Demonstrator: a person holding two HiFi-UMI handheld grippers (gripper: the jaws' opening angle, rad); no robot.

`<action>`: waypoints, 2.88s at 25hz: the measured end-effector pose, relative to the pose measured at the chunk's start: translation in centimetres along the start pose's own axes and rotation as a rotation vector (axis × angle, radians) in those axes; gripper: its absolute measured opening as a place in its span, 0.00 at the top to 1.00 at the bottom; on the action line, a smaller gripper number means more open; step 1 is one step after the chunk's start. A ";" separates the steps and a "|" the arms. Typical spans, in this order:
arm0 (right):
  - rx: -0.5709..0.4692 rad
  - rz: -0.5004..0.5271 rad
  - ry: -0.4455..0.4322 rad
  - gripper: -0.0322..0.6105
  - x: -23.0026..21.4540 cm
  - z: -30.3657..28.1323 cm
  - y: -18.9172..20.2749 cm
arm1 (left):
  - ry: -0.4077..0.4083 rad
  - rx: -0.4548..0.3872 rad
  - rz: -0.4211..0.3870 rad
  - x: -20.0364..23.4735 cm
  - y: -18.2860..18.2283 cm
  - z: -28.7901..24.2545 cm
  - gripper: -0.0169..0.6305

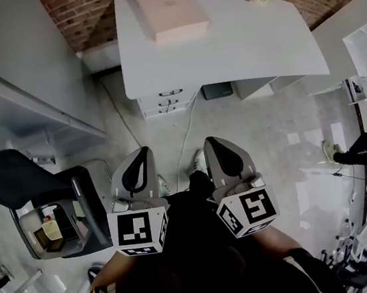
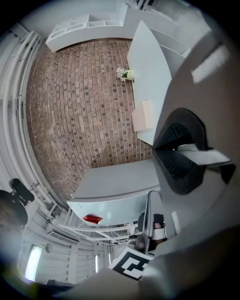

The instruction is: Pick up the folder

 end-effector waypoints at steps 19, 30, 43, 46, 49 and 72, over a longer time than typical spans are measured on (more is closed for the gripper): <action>-0.013 -0.054 -0.068 0.95 -11.0 -3.1 -0.7 | -0.123 -0.010 -0.007 -5.7 -1.8 -7.4 0.97; -0.031 -0.066 -0.101 0.95 -17.7 -3.4 -0.9 | -0.146 -0.026 -0.034 -10.8 -3.3 -12.5 0.97; -0.016 -0.086 -0.132 0.95 -20.4 -4.4 -0.4 | -0.178 -0.004 -0.039 -12.4 -3.2 -14.6 0.97; 0.002 -0.077 -0.132 0.95 -20.4 -5.6 -0.3 | -0.173 0.000 -0.023 -11.4 -3.2 -15.6 0.97; 0.018 -0.072 -0.113 0.95 -20.7 -7.3 -0.4 | -0.153 0.004 -0.015 -10.2 -3.5 -17.2 0.97; 0.096 -0.043 0.034 0.95 -22.9 -23.1 -5.7 | 0.021 0.028 0.027 0.5 -10.4 -31.7 0.97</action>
Point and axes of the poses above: the fingertips, and each gripper's own axes: z backward along the fingers, x to its left, y out of its underside, the point moved 8 cm from there along z, backward along the fingers, and after that the axes turned 7 degrees about z, right-handed, at the moved point
